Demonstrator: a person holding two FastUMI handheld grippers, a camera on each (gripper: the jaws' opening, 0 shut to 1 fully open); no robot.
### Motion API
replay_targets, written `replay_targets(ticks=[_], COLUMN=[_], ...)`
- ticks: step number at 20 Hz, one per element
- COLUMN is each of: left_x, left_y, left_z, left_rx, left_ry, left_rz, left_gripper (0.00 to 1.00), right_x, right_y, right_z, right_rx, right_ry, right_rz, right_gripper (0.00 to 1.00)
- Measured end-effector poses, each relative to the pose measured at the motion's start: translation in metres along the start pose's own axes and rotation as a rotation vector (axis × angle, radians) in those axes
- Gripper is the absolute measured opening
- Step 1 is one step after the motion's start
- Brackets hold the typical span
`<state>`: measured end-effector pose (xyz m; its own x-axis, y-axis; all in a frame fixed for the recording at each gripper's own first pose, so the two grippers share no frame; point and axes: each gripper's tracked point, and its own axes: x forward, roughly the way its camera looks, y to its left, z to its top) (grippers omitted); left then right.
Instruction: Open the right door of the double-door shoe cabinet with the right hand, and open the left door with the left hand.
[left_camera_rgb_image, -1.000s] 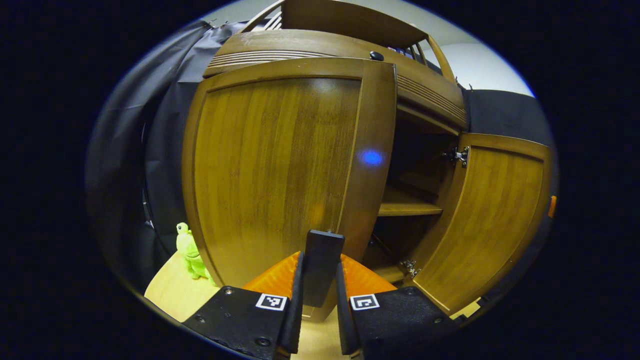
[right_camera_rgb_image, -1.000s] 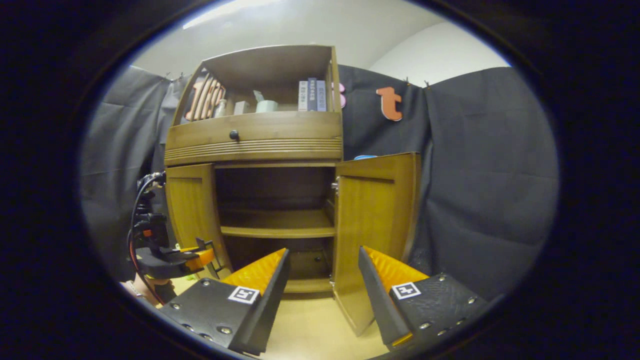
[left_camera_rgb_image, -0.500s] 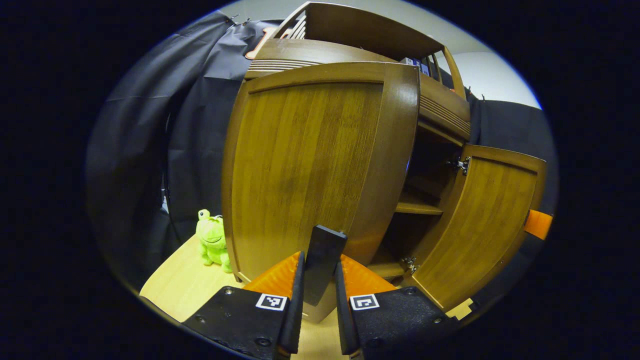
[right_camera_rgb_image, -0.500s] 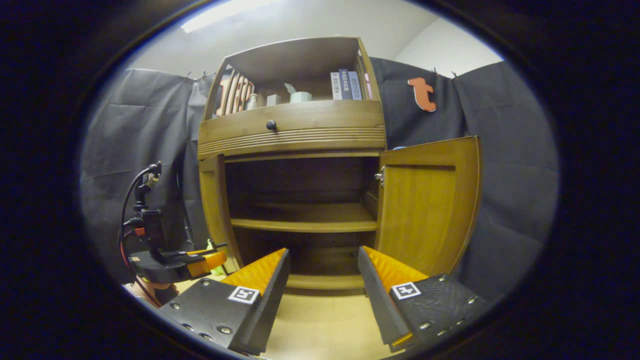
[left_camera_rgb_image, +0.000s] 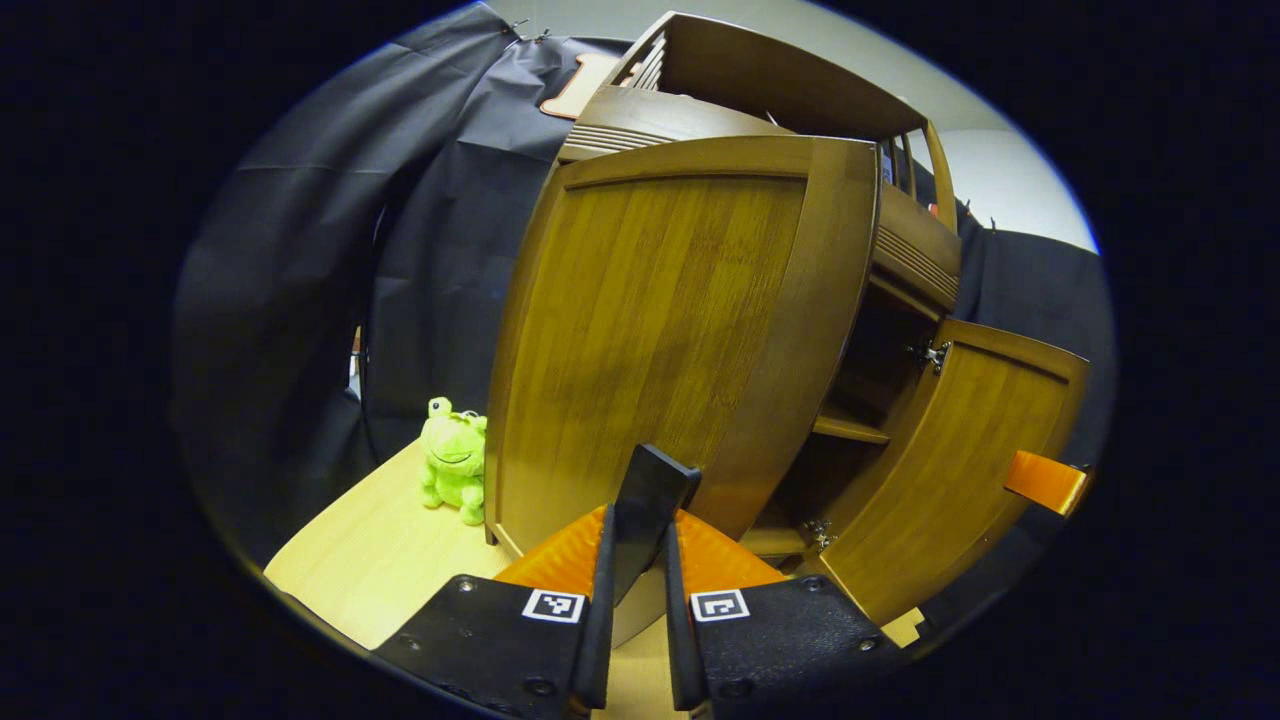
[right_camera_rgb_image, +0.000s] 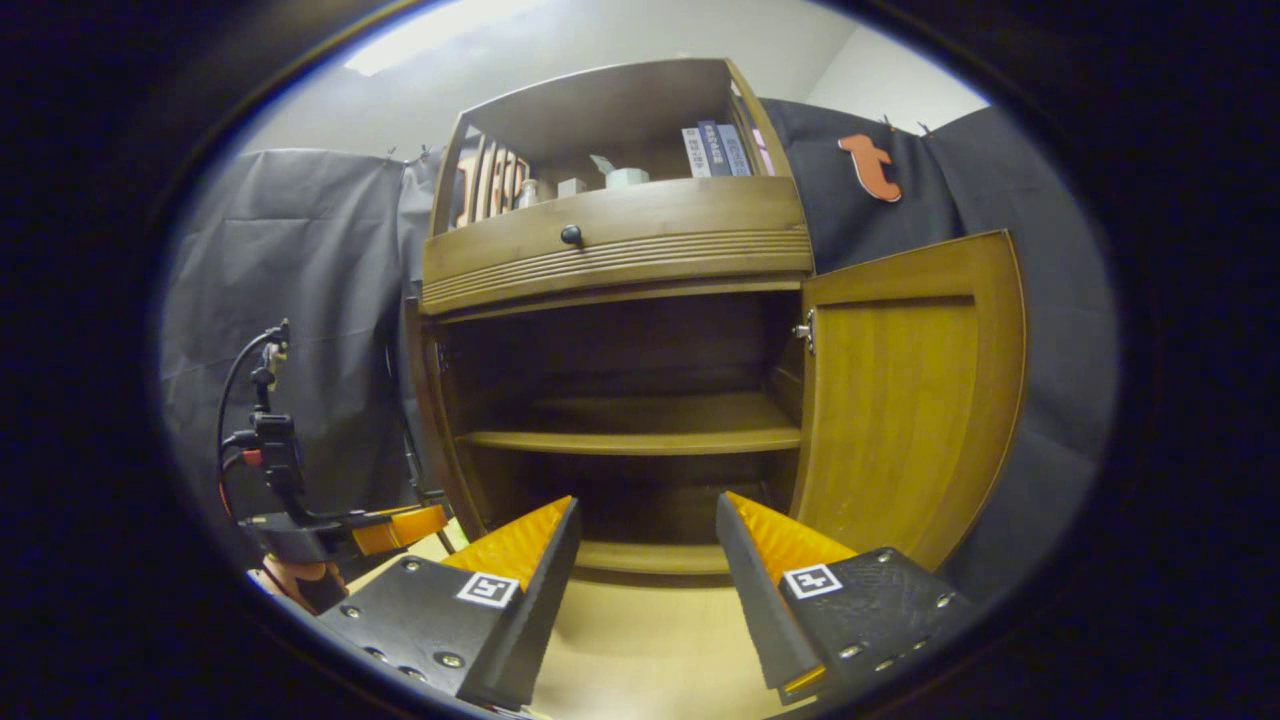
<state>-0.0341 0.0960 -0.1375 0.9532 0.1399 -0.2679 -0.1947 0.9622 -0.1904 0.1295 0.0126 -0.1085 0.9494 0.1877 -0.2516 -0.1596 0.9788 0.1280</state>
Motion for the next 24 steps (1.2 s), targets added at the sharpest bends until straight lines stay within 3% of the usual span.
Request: replay_targets(ticks=[8, 16, 17, 19, 20, 22, 23, 24], left_x=[-0.019, -0.039, -0.041, -0.048, -0.052, -0.057, -0.058, -0.059], left_y=[0.022, 0.060, 0.069, 0.088, 0.096, 0.108, 0.112, 0.114], left_z=[0.003, 0.011, 0.013, 0.017, 0.020, 0.026, 0.026, 0.027], left_rx=[-0.025, -0.079, -0.084, -0.083, -0.082, -0.084, -0.089, -0.093], left_ry=[-0.006, -0.032, -0.041, -0.052, -0.059, -0.073, -0.071, -0.072], left_rz=[0.033, 0.123, 0.148, 0.192, 0.213, 0.239, 0.236, 0.231], left_gripper=[0.19, 0.23, 0.16, 0.18, 0.10, 0.04, 0.12, 0.12], right_x=[0.015, 0.023, 0.023, 0.024, 0.023, 0.024, 0.024, 0.024], right_y=[0.011, 0.034, 0.036, 0.042, 0.045, 0.048, 0.050, 0.052], right_z=[-0.012, -0.013, -0.012, -0.012, -0.013, -0.014, -0.014, -0.015], right_rx=[0.078, 0.121, 0.119, 0.108, 0.103, 0.098, 0.099, 0.101], right_ry=[0.042, 0.068, 0.067, 0.069, 0.072, 0.079, 0.081, 0.082], right_rz=[0.052, 0.102, 0.109, 0.121, 0.127, 0.136, 0.140, 0.144], right_gripper=[0.81, 0.81, 0.81, 0.81, 0.81, 0.81, 0.81, 0.81])
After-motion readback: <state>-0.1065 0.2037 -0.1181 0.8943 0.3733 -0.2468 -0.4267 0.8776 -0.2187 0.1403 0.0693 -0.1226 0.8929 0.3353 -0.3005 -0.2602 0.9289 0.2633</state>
